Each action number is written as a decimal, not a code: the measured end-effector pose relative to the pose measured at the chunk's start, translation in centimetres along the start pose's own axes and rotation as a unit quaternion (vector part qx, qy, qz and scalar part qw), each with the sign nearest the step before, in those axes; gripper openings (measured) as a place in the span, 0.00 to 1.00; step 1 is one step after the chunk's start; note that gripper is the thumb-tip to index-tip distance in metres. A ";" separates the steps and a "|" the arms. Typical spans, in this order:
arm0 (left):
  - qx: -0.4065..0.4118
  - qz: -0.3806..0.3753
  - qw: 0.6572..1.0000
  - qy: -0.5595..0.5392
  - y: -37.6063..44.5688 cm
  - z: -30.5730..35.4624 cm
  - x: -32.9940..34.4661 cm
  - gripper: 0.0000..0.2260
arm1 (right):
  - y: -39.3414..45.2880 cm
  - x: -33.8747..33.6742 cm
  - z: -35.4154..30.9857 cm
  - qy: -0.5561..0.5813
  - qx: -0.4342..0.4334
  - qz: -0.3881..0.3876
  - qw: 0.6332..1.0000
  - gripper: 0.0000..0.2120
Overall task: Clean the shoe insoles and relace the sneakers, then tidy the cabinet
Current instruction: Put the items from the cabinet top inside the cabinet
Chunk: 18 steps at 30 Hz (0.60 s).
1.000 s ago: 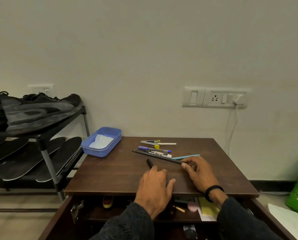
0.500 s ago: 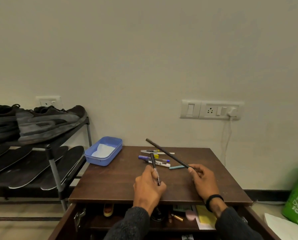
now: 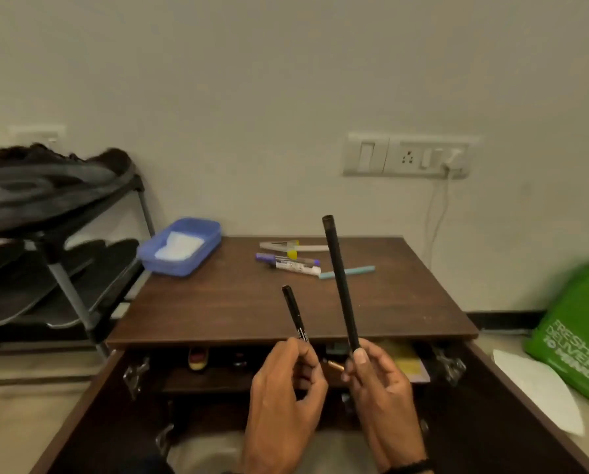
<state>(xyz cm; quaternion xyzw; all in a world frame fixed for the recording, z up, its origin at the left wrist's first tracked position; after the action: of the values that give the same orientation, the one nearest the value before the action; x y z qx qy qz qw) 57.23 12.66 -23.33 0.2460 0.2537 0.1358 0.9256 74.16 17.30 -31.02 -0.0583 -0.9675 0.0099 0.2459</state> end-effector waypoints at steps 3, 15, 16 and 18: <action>0.032 -0.012 0.999 0.015 -4.7 -1.1 1.4 0.13 | -2.6 -1.8 6.0 0.088 0.102 -0.051 0.990 0.15; -0.250 -0.196 0.946 0.070 -19.2 -16.6 10.1 0.10 | -9.7 -9.9 21.9 0.045 0.346 -0.047 0.936 0.16; -0.265 -0.204 0.939 0.075 -19.6 -17.2 10.3 0.10 | -9.8 -10.2 22.4 0.032 0.348 -0.040 0.936 0.15; -0.304 -0.219 0.923 0.085 -20.7 -18.5 10.7 0.08 | -10.2 -11.2 23.5 0.021 0.355 -0.018 0.934 0.14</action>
<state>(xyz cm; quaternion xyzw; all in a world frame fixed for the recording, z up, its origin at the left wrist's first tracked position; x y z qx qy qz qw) 58.88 6.36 -52.36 -0.1215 0.3257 0.0207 0.9374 71.58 6.05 -56.48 0.0497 -0.8964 0.3472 0.2709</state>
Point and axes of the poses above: each hand's wrist, its own y-axis towards the middle knuckle, its own x-axis out of the palm, z = x × y, the point moved 9 cm from there along y, towards the middle knuckle, and after that the axes turned 3 degrees about y, right-handed, at the moved point
